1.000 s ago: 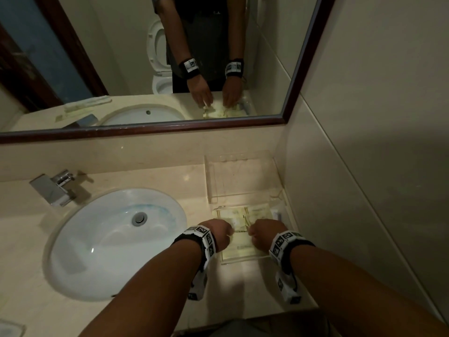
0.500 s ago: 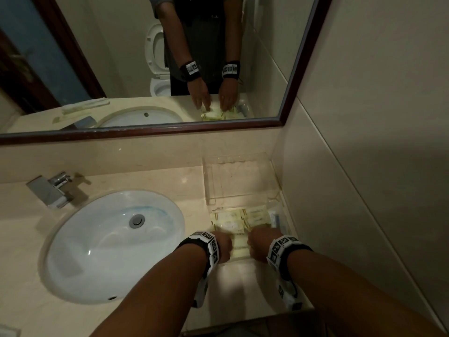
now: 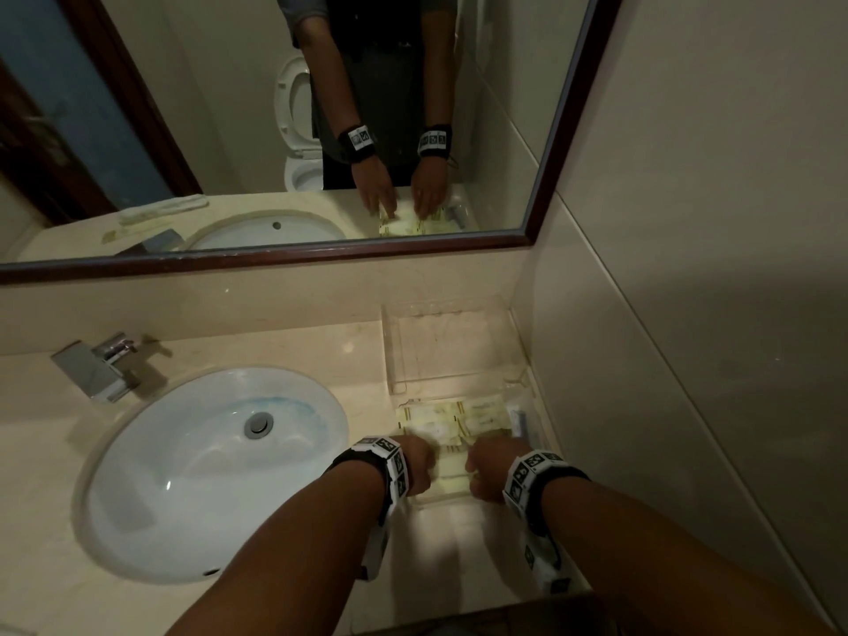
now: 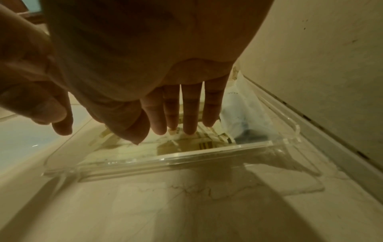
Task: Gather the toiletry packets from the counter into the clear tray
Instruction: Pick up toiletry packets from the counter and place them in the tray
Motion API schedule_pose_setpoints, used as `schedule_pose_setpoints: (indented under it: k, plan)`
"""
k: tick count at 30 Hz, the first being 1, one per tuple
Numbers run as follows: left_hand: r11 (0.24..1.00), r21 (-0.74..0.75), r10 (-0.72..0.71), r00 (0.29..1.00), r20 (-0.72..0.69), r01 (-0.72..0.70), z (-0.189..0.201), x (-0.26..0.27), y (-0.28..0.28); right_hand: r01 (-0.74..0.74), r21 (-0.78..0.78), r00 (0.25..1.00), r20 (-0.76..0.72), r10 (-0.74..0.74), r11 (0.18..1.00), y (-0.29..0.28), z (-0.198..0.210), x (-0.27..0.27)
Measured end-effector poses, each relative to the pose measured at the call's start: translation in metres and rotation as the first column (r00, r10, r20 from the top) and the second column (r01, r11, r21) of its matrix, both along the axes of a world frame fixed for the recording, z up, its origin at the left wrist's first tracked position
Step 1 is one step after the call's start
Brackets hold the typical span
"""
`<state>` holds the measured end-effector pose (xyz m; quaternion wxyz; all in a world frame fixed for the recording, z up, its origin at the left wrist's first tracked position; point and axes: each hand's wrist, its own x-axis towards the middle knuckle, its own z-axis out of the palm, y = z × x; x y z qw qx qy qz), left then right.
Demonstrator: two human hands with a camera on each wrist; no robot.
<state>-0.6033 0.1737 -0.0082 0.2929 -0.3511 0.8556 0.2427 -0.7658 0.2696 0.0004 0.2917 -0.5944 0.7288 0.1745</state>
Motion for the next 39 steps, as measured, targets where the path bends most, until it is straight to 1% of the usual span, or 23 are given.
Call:
schedule_pose_setpoints:
  k: [3,5,10,15,18,23,29,34,36,39]
  plan:
    - [1.0,-0.005,0.004,0.999,-0.034,-0.004,0.006,0.0,-0.001,0.056,-0.039,0.998,0.032,-0.055,0.998,-0.002,0.006,-0.001]
    - [1.0,-0.018,0.019,0.999,-0.043,-0.019,0.012,0.0,-0.004,0.059,-0.076,0.997,0.048,-0.056,0.995,-0.005,0.011,-0.002]
    - [0.996,-0.074,0.056,0.998,-0.027,-0.058,0.026,0.001,-0.013,-0.05,-0.092,0.998,0.036,0.054,0.994,-0.025,0.026,0.001]
    - [0.974,-0.183,0.117,0.988,-0.1,-0.133,0.041,0.02,-0.022,-0.134,-0.121,0.991,0.008,0.136,0.984,-0.048,0.038,0.014]
    - [0.946,-0.246,0.189,0.975,-0.113,-0.211,0.054,0.039,-0.028,-0.209,-0.135,0.978,-0.008,0.21,0.969,-0.063,0.043,0.032]
    - [0.866,-0.363,0.315,0.939,-0.134,-0.343,0.08,0.082,-0.023,-0.322,-0.199,0.945,-0.003,0.328,0.926,-0.084,0.052,0.068]
    - [0.785,-0.403,0.465,0.877,-0.121,-0.471,0.094,0.152,-0.007,-0.43,-0.248,0.899,-0.028,0.437,0.868,-0.1,0.071,0.127]
    - [0.723,-0.448,0.504,0.845,-0.179,-0.526,0.109,0.206,0.001,-0.504,-0.252,0.859,-0.05,0.509,0.826,-0.105,0.086,0.181]
    - [0.702,-0.455,0.512,0.832,-0.212,-0.548,0.113,0.226,0.005,-0.513,-0.264,0.853,-0.053,0.519,0.817,-0.106,0.09,0.201]
    - [0.683,-0.449,0.545,0.811,-0.214,-0.577,0.114,0.257,0.01,-0.52,-0.274,0.849,-0.062,0.524,0.809,-0.105,0.097,0.23]
